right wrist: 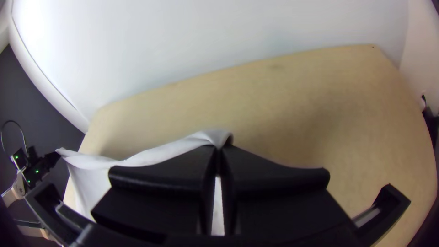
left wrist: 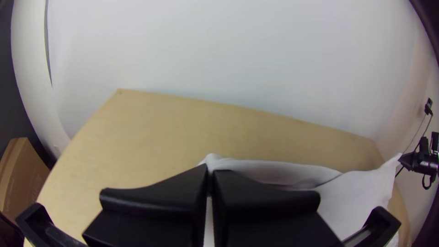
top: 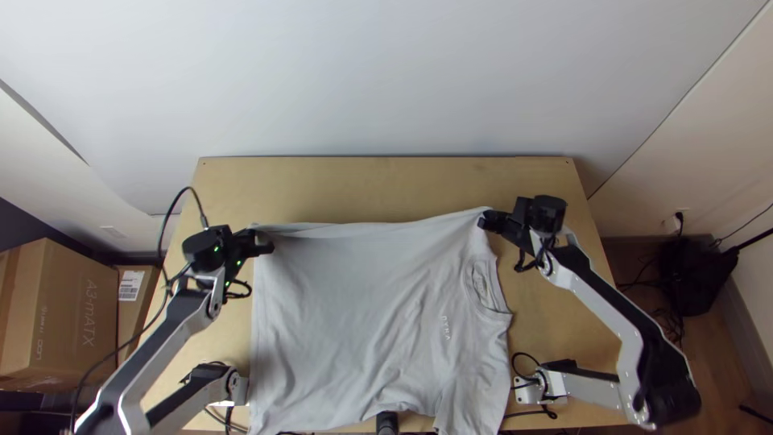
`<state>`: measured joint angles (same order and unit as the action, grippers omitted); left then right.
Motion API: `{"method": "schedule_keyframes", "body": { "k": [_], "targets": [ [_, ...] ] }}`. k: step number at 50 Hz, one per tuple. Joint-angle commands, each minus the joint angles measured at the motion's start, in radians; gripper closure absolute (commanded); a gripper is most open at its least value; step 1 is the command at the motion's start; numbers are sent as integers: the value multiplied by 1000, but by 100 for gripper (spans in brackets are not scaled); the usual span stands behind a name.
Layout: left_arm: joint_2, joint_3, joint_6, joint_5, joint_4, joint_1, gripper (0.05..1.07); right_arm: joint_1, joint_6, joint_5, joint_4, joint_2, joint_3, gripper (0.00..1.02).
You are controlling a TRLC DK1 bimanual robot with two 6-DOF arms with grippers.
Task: Fold the t-shirt
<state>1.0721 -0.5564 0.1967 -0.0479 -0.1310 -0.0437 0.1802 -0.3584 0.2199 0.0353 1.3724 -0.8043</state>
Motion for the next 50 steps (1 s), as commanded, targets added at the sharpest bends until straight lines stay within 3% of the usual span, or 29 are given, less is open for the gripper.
{"method": "schedule_keyframes", "body": {
  "k": [1,23,42,43,44,47,49,50],
  "targets": [
    [190,-103,38,10,-85,8,105,-13,-7,-11,46,140,-113,100],
    [804,-600,24,51,-114,56,105,-53,4,-11,23,628,-579,100],
    [1174,-1106,47,40,41,50,104,-99,-5,-31,-91,958,-1032,100],
    [1186,-1133,50,37,51,48,99,-100,-5,-42,-103,973,-1061,100],
    [1198,-1159,52,34,67,47,87,-104,-5,-53,-120,988,-1093,97],
    [1223,-1228,64,33,103,45,34,-105,-10,-76,-233,1034,-1208,65],
    [1233,-1284,69,33,157,47,7,-105,-16,-85,-322,1064,-1297,47],
    [1237,-1309,81,33,183,47,9,-105,-17,-90,-365,1077,-1339,40]
  ]
}}
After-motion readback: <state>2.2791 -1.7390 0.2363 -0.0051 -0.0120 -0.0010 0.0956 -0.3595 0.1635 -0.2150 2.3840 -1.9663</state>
